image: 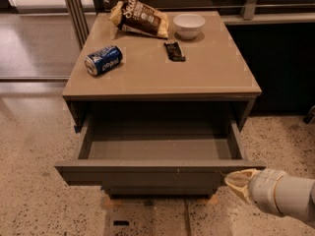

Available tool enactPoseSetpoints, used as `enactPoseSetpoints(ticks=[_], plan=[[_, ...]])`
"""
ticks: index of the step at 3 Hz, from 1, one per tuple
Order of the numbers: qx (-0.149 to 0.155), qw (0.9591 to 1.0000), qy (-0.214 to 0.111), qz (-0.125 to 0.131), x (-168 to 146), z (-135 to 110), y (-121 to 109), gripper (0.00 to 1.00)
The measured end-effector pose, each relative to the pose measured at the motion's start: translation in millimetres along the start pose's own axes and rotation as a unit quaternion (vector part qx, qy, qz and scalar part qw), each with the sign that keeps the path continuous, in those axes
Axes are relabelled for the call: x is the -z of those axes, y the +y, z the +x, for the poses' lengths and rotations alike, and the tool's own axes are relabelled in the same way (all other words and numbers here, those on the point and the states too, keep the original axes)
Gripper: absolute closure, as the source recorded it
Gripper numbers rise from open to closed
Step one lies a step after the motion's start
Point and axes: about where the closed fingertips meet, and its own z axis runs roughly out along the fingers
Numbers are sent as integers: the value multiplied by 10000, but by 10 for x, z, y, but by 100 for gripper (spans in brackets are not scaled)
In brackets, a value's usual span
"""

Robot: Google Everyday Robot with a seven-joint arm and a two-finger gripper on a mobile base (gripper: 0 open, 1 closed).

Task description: Close top drawer

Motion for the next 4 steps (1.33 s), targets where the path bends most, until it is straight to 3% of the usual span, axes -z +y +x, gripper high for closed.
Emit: enactPoseSetpoints(ticks=[1, 2, 3, 4], plan=[[69, 9999, -69, 131, -260, 72, -317, 100], [76, 9999, -71, 135, -268, 75, -325, 100], [294, 9991, -136, 277, -482, -50, -627, 100], [294, 9991, -136, 277, -474, -44, -613, 100]])
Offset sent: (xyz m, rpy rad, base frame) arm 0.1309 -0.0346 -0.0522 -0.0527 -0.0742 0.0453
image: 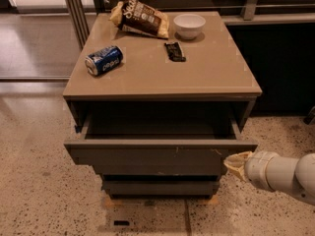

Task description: Close top drawer

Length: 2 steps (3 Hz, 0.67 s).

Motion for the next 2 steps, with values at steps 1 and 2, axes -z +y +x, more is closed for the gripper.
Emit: enactPoseSetpoints(ticks=[1, 2], plan=[[216, 9994, -21, 251, -201, -129, -323, 100], [278, 9990, -26, 355, -263, -170, -436, 100]])
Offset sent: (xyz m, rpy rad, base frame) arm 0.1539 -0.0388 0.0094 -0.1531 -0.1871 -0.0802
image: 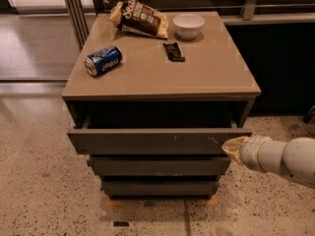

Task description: Close top drawer

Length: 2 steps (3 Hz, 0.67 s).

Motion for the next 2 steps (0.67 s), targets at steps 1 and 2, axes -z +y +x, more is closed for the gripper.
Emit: enactPoseSetpoints(ticks=[1, 2], plan=[[98, 9996, 24, 249, -148, -65, -262, 100], [143, 9993, 40, 351, -189, -88, -347, 100]])
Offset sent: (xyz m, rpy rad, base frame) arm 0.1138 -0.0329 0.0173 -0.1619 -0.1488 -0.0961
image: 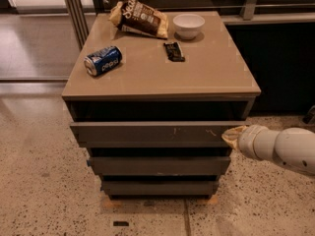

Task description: Close top drawer

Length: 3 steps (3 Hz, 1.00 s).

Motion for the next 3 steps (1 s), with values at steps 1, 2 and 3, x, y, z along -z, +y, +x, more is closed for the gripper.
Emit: enactPoseSetpoints(ticks=[1, 2, 3], plan=[[76, 9998, 42, 202, -119, -59, -191, 100], [76, 9998, 42, 202, -111, -57, -182, 100], [68, 9996, 61, 270, -150, -63, -256, 100]])
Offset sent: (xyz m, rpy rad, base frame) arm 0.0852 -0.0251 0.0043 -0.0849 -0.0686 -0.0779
